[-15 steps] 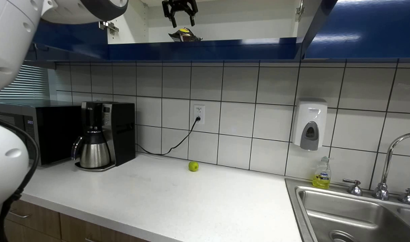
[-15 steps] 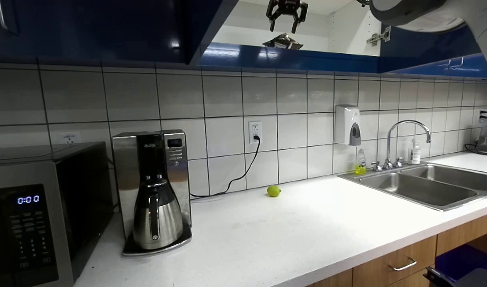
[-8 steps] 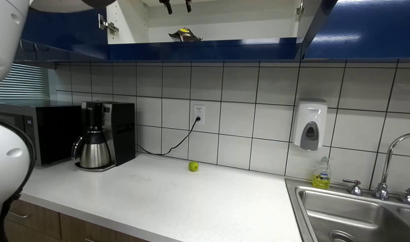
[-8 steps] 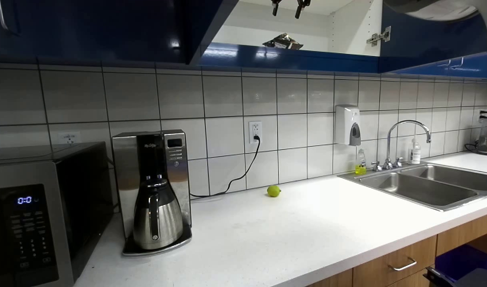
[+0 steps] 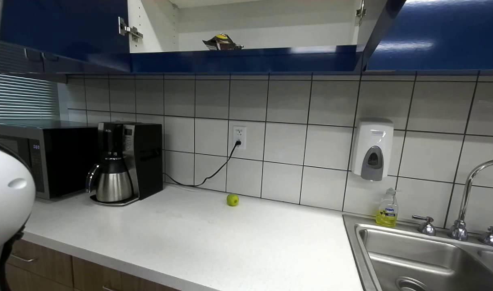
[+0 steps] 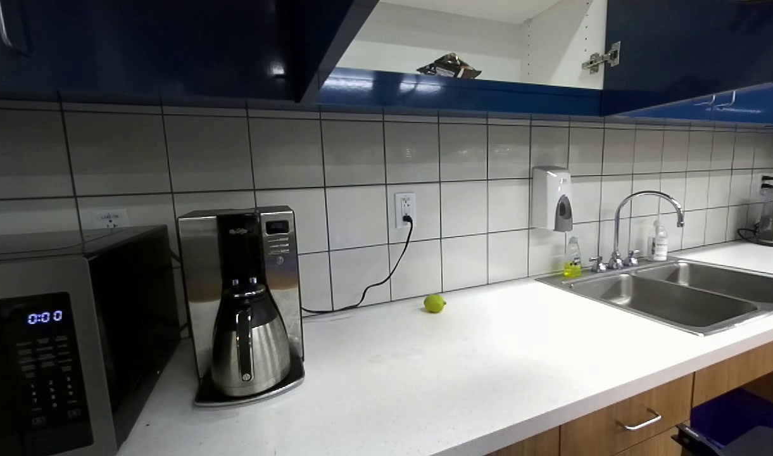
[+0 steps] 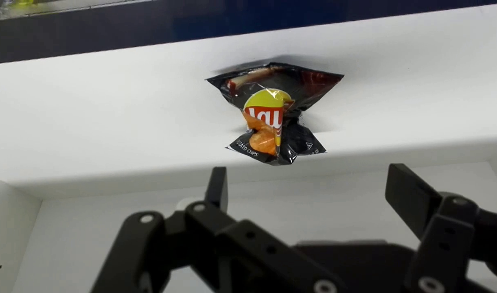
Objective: Pick up the packet on the counter and put it inside the cupboard
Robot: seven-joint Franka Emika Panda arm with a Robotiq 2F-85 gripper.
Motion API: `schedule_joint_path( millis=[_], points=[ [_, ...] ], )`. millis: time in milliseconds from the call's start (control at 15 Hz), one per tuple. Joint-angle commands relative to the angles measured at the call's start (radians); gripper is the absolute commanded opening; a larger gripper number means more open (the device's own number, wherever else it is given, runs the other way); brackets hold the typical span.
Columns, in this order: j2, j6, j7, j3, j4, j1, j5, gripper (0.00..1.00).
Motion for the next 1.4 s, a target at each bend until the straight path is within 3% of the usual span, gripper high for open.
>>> schedule_joint_path(
  millis=[0, 1333],
  points=[
    [-0.125, -0.004, -0.018, 0.002, -0.160, -0.009, 0.024, 1.00],
    [-0.692, 0.215, -0.116, -0.008, -1.168, -0.005, 0.039, 1.00]
  ],
)
